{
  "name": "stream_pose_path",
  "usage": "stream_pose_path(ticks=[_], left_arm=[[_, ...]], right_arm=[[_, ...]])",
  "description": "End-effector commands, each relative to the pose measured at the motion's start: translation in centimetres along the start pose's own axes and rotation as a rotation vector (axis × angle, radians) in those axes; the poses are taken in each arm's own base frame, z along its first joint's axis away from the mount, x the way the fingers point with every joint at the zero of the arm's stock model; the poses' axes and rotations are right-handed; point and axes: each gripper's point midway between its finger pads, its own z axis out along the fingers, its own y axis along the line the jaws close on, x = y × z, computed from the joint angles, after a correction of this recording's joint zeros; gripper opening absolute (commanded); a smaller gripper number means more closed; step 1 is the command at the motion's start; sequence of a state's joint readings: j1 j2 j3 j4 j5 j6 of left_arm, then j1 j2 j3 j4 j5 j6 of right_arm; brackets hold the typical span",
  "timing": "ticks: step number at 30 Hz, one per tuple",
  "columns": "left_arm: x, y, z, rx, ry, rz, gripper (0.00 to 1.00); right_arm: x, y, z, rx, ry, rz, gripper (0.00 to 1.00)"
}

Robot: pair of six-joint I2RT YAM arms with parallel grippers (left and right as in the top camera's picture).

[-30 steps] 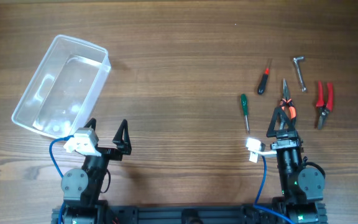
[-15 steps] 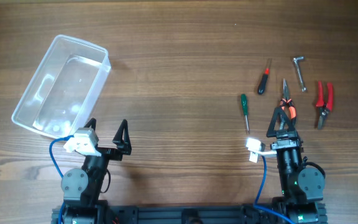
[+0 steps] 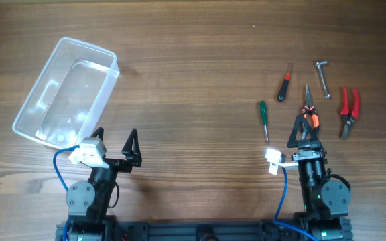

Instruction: Pack container

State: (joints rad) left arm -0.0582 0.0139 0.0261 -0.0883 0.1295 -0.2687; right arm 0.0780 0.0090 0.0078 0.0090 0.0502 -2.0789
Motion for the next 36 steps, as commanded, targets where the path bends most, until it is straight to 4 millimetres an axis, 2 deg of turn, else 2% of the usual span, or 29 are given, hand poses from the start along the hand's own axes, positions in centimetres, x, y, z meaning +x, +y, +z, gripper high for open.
stream_pose_path(ticks=[1,32,35,36], left_arm=[[0.22,0.02,0.03,0.005,0.001,-0.009,1.0],[0.23,0.02,0.03,0.005,0.001,-0.009,1.0],[0.23,0.02,0.03,0.005,0.001,-0.009,1.0],[0.23,0.02,0.03,0.005,0.001,-0.009,1.0]], right_arm=[[0.19,-0.02,-0.02,0.001,0.012,-0.042,1.0],[0.19,-0.02,-0.02,0.001,0.013,-0.041,1.0],[-0.12,0.39,0.11,-0.017,-0.001,0.046,1.0],[-0.38,0.71,0.2,-0.031,-0.011,0.123,1.0]])
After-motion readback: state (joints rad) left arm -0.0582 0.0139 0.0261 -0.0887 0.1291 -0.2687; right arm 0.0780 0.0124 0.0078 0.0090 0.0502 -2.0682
